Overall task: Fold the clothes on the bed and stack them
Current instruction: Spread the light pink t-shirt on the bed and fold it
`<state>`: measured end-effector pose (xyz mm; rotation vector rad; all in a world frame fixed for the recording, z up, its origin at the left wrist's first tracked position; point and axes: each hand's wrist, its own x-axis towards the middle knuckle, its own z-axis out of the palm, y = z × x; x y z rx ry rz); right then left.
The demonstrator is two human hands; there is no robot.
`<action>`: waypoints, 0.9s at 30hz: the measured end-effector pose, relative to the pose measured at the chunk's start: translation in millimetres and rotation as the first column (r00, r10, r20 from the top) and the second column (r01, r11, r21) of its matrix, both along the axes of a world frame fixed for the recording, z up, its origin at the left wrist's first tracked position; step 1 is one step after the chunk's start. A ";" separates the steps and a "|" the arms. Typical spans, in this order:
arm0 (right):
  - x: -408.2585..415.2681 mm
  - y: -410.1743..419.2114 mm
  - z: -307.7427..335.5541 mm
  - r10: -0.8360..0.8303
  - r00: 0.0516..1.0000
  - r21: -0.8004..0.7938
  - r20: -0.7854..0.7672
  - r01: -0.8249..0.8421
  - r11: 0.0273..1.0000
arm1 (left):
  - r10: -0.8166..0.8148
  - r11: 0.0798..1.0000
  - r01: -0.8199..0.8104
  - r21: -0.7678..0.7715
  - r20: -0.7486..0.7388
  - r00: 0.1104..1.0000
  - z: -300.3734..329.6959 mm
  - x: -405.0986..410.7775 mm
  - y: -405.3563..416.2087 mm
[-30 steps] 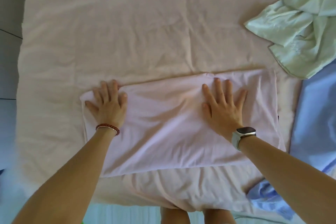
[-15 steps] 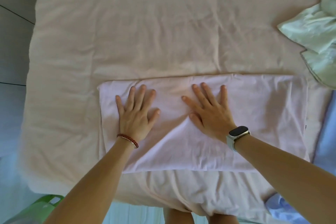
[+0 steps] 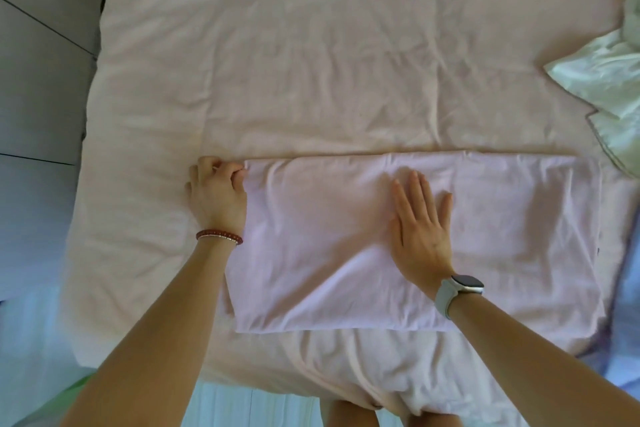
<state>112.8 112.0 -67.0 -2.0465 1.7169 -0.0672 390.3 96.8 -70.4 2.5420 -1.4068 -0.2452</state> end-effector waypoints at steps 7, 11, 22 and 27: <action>-20.2 11.2 -10.6 -0.020 0.994 0.023 -0.107 0.022 0.999 | 0.199 0.969 -0.240 -0.060 -0.392 0.898 0.5 10.3 -12.7; -24.3 12.1 -17.3 0.030 0.970 0.097 -0.242 -0.007 0.995 | 0.267 0.958 -0.285 0.021 -0.418 0.868 -0.8 17.5 -28.5; 25.5 40.5 -4.8 0.209 0.959 -0.022 -0.192 -0.217 0.976 | 0.281 0.941 -0.328 -0.083 -0.349 0.894 14.9 3.2 26.4; 67.2 68.5 -5.8 0.524 0.843 0.003 -0.123 -0.528 0.849 | 0.375 0.926 -0.354 0.130 -0.429 0.822 21.5 -23.2 100.3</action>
